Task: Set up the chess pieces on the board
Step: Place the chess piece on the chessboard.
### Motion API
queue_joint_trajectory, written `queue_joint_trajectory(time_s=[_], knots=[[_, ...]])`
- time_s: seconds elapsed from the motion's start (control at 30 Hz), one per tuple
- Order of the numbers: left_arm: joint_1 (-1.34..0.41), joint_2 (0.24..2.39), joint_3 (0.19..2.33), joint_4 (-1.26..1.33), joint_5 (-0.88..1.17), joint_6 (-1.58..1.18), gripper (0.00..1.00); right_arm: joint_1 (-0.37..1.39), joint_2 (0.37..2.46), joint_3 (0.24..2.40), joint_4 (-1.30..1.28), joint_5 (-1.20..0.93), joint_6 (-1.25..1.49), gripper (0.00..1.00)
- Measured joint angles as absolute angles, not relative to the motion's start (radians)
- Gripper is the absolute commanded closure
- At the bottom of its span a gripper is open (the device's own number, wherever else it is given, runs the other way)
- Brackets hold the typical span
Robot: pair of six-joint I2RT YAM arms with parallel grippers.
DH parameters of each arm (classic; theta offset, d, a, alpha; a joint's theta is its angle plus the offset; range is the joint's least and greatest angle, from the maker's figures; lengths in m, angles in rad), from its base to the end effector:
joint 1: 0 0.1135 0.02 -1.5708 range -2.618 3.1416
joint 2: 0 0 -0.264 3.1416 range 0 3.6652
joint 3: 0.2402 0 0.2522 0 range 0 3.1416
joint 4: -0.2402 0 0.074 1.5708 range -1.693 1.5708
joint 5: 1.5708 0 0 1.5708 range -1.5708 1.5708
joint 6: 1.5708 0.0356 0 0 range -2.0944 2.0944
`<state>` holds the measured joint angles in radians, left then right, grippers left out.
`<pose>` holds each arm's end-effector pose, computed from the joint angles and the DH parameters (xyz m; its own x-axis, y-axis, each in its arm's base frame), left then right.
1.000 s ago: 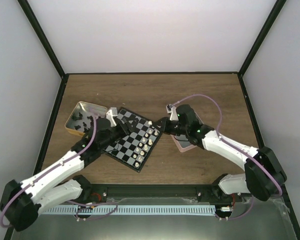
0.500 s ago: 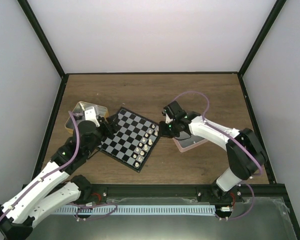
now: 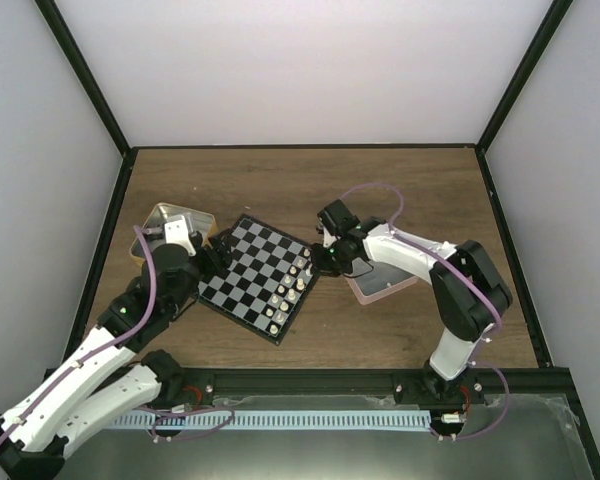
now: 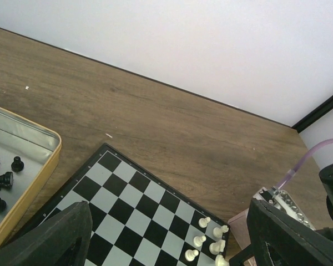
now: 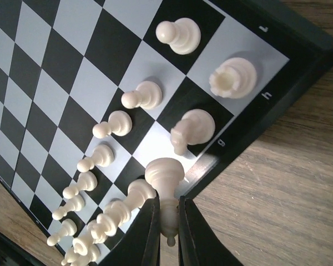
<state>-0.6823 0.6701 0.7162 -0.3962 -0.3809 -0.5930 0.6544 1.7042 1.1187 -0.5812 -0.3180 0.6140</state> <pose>0.1291 -0.0878 0.3120 -0.3964 -0.3463 -0.8502 0.1119 0.9010 -0.4192 0.2589 0.2126 0.1907 -0.9856 -0.0663 -0.1557 -0.1320 0.8773 0.4615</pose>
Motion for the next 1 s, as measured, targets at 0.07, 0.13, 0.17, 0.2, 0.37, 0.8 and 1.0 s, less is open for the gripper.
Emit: queue_joint_trajectory(time_s=[0.07,0.13,0.17,0.2,0.37,0.8,1.0], knots=[[-0.682,0.668,0.716,-0.397,-0.382,-0.593,0.21,0.657,1.722,1.132,-0.582,-0.322,0.612,0.96],[-0.682,0.665,0.716,-0.398,-0.383,-0.593,0.21,0.661,1.734,1.138,-0.581,-0.325,0.609,0.95],[-0.682,0.664,0.716,-0.398,-0.384,-0.593,0.21,0.662,1.738,1.139,-0.582,-0.327,0.607,0.95],[-0.682,0.663,0.716,-0.399,-0.384,-0.593,0.21,0.663,1.742,1.14,-0.583,-0.329,0.605,0.94],[-0.682,0.662,0.711,-0.399,-0.385,-0.593,0.21,0.665,1.756,1.157,-0.594,-0.33,0.598,0.89],[-0.682,0.657,0.707,-0.399,-0.399,-0.593,0.21,0.665,1.757,1.166,-0.598,-0.334,0.59,0.82],[-0.681,0.655,0.706,-0.399,-0.402,-0.593,0.21,0.666,1.757,1.166,-0.597,-0.342,0.59,0.87]])
